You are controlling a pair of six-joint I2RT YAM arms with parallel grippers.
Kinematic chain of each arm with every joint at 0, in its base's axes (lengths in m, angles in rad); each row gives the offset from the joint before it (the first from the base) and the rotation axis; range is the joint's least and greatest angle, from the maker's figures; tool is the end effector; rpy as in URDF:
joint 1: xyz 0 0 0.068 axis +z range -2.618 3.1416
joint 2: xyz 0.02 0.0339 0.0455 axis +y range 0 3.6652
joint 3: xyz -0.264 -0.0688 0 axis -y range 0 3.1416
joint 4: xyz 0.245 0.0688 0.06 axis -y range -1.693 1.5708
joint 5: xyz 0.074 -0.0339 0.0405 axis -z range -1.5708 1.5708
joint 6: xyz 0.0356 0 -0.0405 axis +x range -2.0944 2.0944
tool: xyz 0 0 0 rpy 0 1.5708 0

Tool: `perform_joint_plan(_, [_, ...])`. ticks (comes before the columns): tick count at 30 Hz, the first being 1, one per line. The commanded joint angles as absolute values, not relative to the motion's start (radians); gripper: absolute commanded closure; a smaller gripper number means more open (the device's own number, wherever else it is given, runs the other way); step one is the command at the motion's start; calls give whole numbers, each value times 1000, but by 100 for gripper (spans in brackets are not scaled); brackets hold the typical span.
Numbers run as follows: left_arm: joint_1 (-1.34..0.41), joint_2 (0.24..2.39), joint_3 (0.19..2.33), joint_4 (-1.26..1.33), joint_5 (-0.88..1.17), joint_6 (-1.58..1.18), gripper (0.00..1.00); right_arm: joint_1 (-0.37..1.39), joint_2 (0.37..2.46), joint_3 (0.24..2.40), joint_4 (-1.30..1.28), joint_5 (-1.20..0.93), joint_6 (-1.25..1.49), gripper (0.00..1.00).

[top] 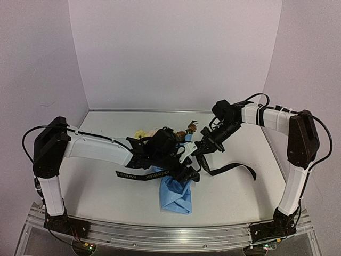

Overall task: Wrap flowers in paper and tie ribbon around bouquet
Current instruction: Cross the half-tied ribbon over the folded bouquet.

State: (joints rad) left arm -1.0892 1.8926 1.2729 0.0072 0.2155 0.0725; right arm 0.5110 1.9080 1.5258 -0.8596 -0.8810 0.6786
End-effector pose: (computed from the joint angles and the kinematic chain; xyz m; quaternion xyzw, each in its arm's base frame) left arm 0.1909 -0.3818 0.2080 0.5256 0.7103 -0.3065 0.3539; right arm 0.3252 0.2138 0.2355 -0.0051 -0.8950 -0.4314 0.1130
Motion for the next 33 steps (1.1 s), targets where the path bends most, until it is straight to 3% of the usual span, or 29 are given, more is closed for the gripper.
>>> perform_joint_plan(1, [-1035,1784,1235,112,261,10,32,511,1849,1523,-874,-898,654,100])
perform_joint_plan(8, [-983,1792,1247,107,341,-16,37,527,1828,1523,-875,-905,645,100])
perform_joint_plan(33, [-951,1991,1404,167,438,-5,40,548,1769,1471,-878,-978,602,100])
